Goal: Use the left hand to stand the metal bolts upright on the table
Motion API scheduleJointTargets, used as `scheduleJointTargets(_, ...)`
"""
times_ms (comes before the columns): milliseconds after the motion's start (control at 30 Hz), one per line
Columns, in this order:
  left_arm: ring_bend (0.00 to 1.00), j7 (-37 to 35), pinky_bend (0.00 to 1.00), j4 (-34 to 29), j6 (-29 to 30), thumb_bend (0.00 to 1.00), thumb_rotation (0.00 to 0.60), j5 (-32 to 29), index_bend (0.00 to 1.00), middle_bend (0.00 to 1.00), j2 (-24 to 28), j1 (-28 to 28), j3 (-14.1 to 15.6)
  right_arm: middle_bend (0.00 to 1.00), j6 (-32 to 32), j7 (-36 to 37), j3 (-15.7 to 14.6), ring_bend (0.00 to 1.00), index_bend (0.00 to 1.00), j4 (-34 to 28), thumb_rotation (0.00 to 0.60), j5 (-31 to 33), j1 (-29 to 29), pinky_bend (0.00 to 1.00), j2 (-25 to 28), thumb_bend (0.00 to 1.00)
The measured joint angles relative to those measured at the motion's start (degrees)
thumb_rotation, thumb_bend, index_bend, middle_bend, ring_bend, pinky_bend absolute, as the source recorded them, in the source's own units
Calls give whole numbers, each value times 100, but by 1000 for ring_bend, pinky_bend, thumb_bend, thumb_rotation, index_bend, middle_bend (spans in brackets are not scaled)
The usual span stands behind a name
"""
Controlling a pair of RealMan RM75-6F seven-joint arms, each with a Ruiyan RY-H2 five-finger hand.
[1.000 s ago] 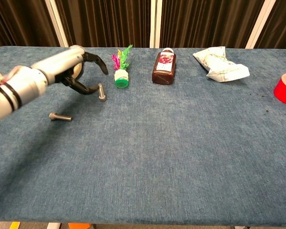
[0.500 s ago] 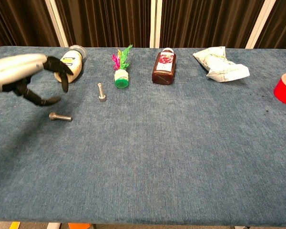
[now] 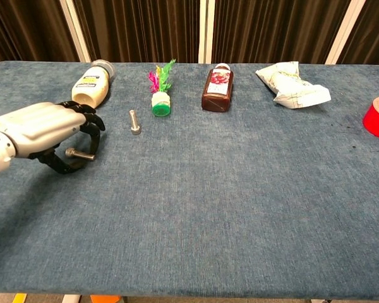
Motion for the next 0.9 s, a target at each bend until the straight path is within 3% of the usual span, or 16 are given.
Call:
scheduleJointTargets(600, 20, 156, 18, 54, -115, 380, 600, -288, 500, 167, -111, -100, -161, 169, -8, 25, -6, 46, 111, 25, 600, 27, -14, 105, -4, 230)
scheduleJointTargets(900, 21, -799, 18, 12, -100, 412, 600, -240, 517, 172, -127, -16, -335, 169, 44, 9, -6, 46, 111, 0, 600, 20, -42, 105, 11, 230)
